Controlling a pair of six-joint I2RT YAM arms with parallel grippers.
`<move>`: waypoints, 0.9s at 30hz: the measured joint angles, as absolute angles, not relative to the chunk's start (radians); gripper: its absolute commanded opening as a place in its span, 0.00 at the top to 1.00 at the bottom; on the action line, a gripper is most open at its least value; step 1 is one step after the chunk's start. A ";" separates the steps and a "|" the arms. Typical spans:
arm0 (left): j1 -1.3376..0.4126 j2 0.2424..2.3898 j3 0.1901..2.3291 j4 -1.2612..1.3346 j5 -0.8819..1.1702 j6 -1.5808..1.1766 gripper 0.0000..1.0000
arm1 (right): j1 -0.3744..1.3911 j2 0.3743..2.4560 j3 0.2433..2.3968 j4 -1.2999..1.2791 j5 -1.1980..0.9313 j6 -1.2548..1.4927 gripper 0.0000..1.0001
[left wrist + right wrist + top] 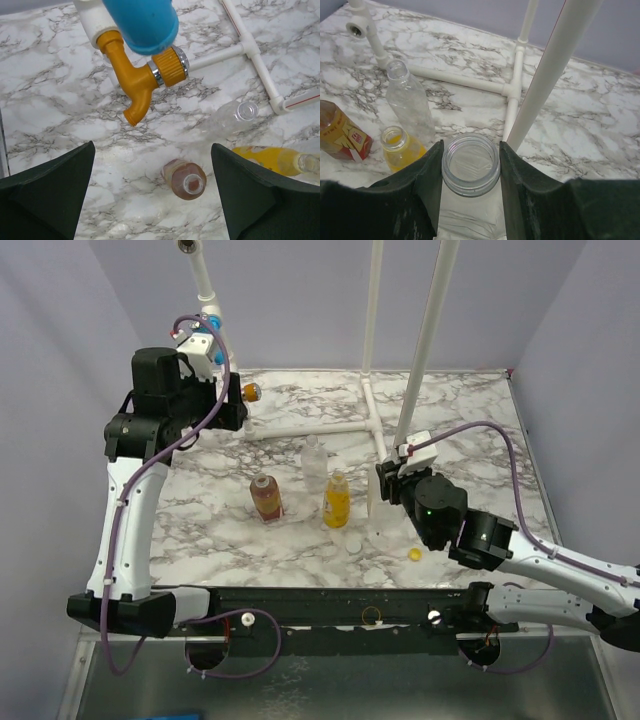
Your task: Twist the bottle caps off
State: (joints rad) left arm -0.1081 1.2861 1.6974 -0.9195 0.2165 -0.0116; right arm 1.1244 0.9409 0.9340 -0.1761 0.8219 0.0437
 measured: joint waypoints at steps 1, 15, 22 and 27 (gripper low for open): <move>-0.106 1.279 1.680 -0.912 0.219 -0.005 0.01 | 1.120 0.945 0.904 -0.155 0.822 0.057 0.99; -0.046 1.119 1.335 -0.800 0.221 0.024 0.01 | 0.982 0.986 0.694 0.066 0.754 0.132 0.93; -0.034 1.028 1.141 -0.721 0.221 0.049 0.01 | 0.980 0.986 0.646 0.121 0.710 0.177 0.63; -0.032 0.992 1.054 -0.673 0.217 0.077 0.01 | 0.980 0.977 0.646 0.111 0.690 0.209 0.34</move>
State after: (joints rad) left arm -0.0319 0.9924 1.0542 -0.6731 0.2169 0.0772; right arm 0.9802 0.9771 0.6460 0.1112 0.6895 0.2089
